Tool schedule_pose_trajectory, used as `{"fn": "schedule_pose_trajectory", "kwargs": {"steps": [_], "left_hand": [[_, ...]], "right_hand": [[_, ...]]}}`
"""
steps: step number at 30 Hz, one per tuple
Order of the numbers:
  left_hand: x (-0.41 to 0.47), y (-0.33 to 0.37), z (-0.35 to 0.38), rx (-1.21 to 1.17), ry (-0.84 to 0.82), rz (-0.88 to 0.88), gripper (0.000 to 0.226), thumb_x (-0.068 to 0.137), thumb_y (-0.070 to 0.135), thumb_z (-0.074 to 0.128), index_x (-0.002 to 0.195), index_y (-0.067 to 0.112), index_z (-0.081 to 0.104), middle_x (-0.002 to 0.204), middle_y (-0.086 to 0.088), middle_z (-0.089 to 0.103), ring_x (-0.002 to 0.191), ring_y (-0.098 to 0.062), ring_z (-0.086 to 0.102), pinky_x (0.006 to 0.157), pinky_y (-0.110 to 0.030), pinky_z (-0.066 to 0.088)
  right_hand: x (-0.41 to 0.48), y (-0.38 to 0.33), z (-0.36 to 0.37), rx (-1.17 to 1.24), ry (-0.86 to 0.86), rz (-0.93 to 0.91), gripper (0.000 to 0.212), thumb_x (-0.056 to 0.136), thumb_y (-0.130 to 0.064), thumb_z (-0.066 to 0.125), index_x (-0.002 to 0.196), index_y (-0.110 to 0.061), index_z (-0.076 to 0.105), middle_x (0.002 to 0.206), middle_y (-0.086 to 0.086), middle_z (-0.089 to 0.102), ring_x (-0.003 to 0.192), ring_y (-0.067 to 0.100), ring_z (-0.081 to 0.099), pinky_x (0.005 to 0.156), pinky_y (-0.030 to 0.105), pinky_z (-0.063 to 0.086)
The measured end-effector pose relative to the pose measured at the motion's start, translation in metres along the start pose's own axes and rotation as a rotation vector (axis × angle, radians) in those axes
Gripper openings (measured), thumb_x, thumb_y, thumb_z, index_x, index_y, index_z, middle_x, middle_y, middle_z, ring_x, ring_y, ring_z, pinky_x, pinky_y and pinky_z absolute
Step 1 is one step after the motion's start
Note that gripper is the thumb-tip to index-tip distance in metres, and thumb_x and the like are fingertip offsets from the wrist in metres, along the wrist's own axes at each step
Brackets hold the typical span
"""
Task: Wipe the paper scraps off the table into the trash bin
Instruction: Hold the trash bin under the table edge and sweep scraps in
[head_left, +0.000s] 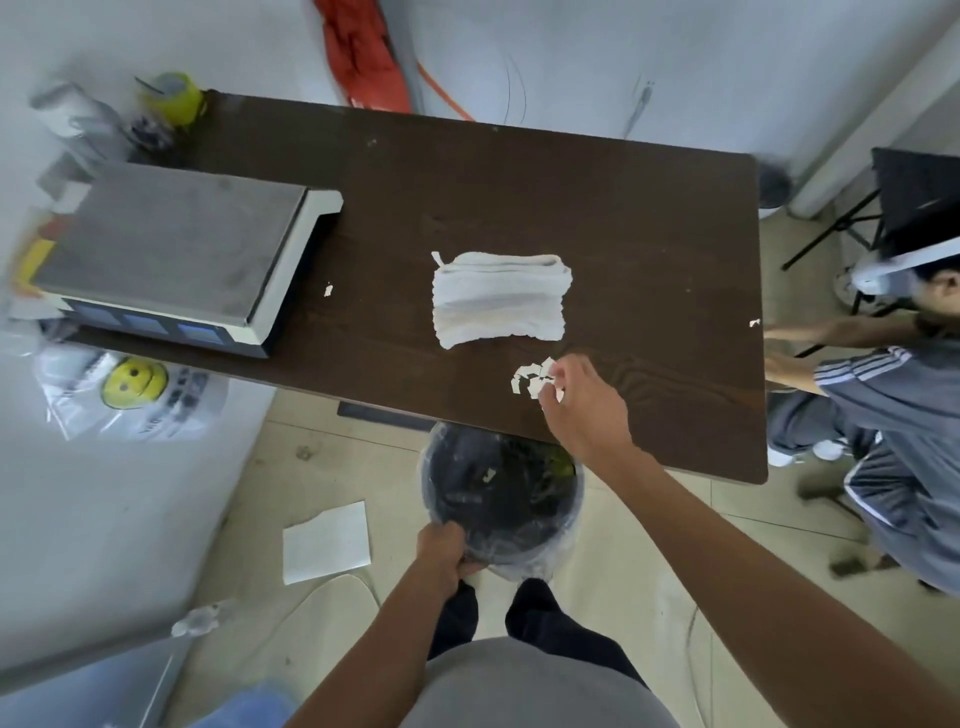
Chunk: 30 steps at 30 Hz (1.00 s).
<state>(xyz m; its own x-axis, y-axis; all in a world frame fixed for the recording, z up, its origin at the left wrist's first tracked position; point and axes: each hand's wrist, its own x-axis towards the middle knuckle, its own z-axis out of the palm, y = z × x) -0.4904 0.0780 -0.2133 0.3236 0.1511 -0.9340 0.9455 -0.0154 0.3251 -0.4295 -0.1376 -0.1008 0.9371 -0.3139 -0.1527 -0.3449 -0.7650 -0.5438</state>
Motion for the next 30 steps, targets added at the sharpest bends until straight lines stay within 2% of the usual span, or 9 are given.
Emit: {"fn": "schedule_pose_trajectory", "kwargs": {"steps": [2,5,7,9,11,13,18,24,30], "left_hand": [[0.004,-0.003,-0.003,-0.021,-0.013,-0.012,0.035,0.095,-0.007,0.047,0.129,-0.002,0.054,0.111,-0.026,0.064,0.085,-0.037,0.070,0.048,-0.035,0.060],[0.009,-0.005,-0.007,-0.026,-0.027,-0.019,0.037,0.093,-0.004,0.047,0.128,0.002,0.056,0.115,-0.025,0.067,0.092,-0.039,0.072,0.054,-0.037,0.061],[0.010,-0.005,-0.009,-0.018,-0.032,-0.007,0.036,0.092,-0.003,0.046,0.126,0.004,0.057,0.114,-0.023,0.068,0.092,-0.038,0.072,0.056,-0.037,0.061],[0.008,-0.004,-0.011,-0.010,-0.040,0.007,0.033,0.094,-0.002,0.045,0.124,0.006,0.057,0.115,-0.021,0.068,0.093,-0.036,0.072,0.056,-0.035,0.061],[0.008,-0.003,-0.013,-0.001,-0.043,0.009,0.031,0.095,-0.001,0.046,0.123,0.007,0.058,0.115,-0.020,0.068,0.094,-0.034,0.072,0.054,-0.033,0.060],[0.012,-0.002,-0.016,0.007,-0.049,0.018,0.030,0.096,0.000,0.047,0.122,0.008,0.059,0.114,-0.019,0.069,0.095,-0.034,0.072,0.055,-0.034,0.061],[0.023,-0.002,-0.022,0.018,-0.062,0.035,0.028,0.094,0.003,0.051,0.120,0.007,0.062,0.111,-0.019,0.071,0.094,-0.035,0.073,0.062,-0.042,0.064],[0.026,0.001,-0.024,0.058,-0.059,0.037,0.027,0.095,0.005,0.052,0.120,0.010,0.063,0.110,-0.015,0.072,0.091,-0.031,0.075,0.065,-0.042,0.065],[0.029,0.001,-0.032,0.113,-0.057,0.038,0.030,0.093,0.007,0.054,0.121,0.011,0.062,0.111,-0.014,0.071,0.089,-0.031,0.075,0.063,-0.040,0.065]], "right_hand": [[0.029,-0.017,-0.004,-0.066,0.116,-0.175,0.030,0.093,-0.026,0.055,0.119,-0.013,0.051,0.116,0.003,0.053,0.100,0.022,0.055,0.074,0.036,0.049],[0.071,-0.035,-0.007,-0.291,0.222,-0.400,0.054,0.086,-0.028,0.064,0.133,-0.008,0.046,0.132,0.013,0.052,0.118,0.031,0.052,0.096,0.044,0.047],[0.095,-0.042,-0.008,-0.441,0.178,-0.510,0.070,0.084,-0.031,0.068,0.143,-0.007,0.038,0.146,0.015,0.044,0.133,0.033,0.043,0.111,0.046,0.036],[0.115,-0.046,-0.003,-0.610,0.034,-0.581,0.087,0.082,-0.034,0.072,0.150,-0.005,0.026,0.156,0.016,0.030,0.144,0.033,0.030,0.119,0.047,0.023],[0.130,-0.045,0.004,-0.727,-0.080,-0.591,0.100,0.080,-0.033,0.075,0.154,-0.004,0.012,0.162,0.016,0.018,0.149,0.032,0.019,0.122,0.048,0.014],[0.139,-0.044,0.007,-0.735,-0.091,-0.543,0.108,0.079,-0.035,0.077,0.155,-0.005,0.006,0.163,0.016,0.015,0.150,0.032,0.016,0.122,0.049,0.012],[0.144,-0.046,0.015,-0.800,-0.165,-0.509,0.123,0.071,-0.049,0.081,0.154,-0.003,0.004,0.156,0.021,0.025,0.145,0.038,0.027,0.119,0.056,0.018],[0.151,-0.044,0.020,-0.836,-0.135,-0.469,0.112,0.072,-0.040,0.080,0.151,-0.001,0.012,0.132,0.020,0.049,0.120,0.038,0.052,0.105,0.053,0.038],[0.161,-0.039,0.019,-0.691,-0.114,-0.416,0.069,0.086,-0.027,0.066,0.141,-0.002,0.034,0.126,0.016,0.055,0.115,0.037,0.055,0.097,0.050,0.041]]}}
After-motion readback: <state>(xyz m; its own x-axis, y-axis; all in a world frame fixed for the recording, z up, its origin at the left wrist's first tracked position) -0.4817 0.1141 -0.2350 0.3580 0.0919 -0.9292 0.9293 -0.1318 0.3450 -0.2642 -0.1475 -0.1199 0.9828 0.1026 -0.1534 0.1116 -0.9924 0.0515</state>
